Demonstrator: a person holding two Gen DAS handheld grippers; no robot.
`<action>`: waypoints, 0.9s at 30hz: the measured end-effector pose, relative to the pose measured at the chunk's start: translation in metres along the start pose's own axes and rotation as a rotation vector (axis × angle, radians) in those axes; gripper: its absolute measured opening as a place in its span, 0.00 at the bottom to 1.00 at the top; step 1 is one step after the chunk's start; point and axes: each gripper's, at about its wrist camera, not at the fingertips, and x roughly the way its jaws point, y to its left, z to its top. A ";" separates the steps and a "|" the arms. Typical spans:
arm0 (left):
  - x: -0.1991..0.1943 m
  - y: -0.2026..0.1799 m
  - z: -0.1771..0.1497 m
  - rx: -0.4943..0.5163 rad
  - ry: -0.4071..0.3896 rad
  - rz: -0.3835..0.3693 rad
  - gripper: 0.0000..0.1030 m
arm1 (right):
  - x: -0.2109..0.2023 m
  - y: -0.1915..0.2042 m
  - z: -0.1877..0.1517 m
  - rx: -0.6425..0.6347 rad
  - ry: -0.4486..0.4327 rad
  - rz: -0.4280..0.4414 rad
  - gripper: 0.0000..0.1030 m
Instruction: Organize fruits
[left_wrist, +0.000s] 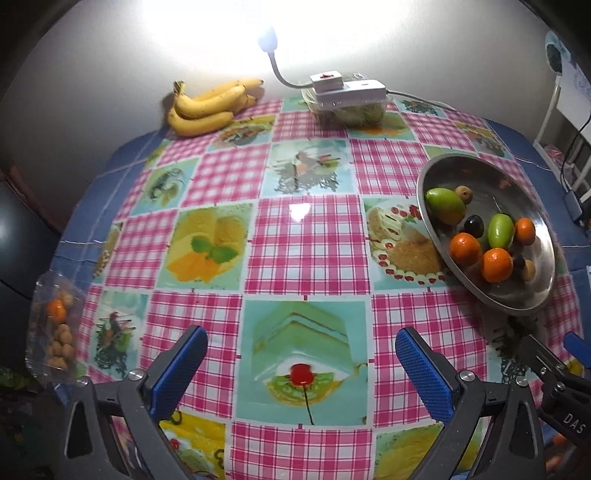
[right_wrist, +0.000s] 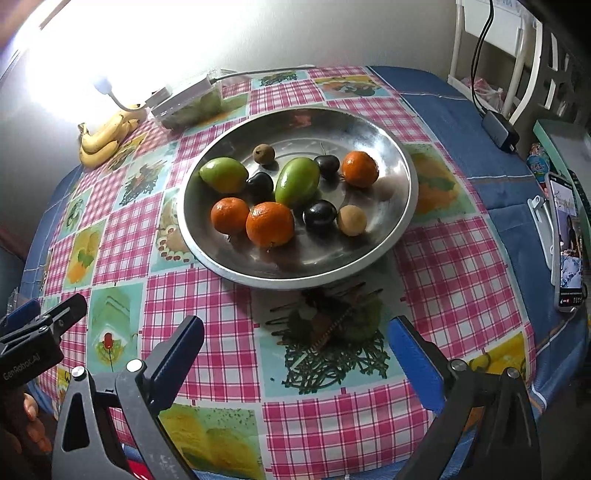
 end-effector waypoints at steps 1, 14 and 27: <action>-0.001 0.000 0.000 0.001 -0.005 0.000 1.00 | -0.002 0.000 0.000 0.001 -0.008 -0.001 0.97; -0.010 -0.015 0.001 0.044 -0.034 0.099 1.00 | -0.012 -0.010 0.001 0.025 -0.053 0.008 0.97; -0.012 -0.022 0.000 0.074 -0.047 0.098 1.00 | -0.012 -0.011 0.001 0.024 -0.054 0.009 0.97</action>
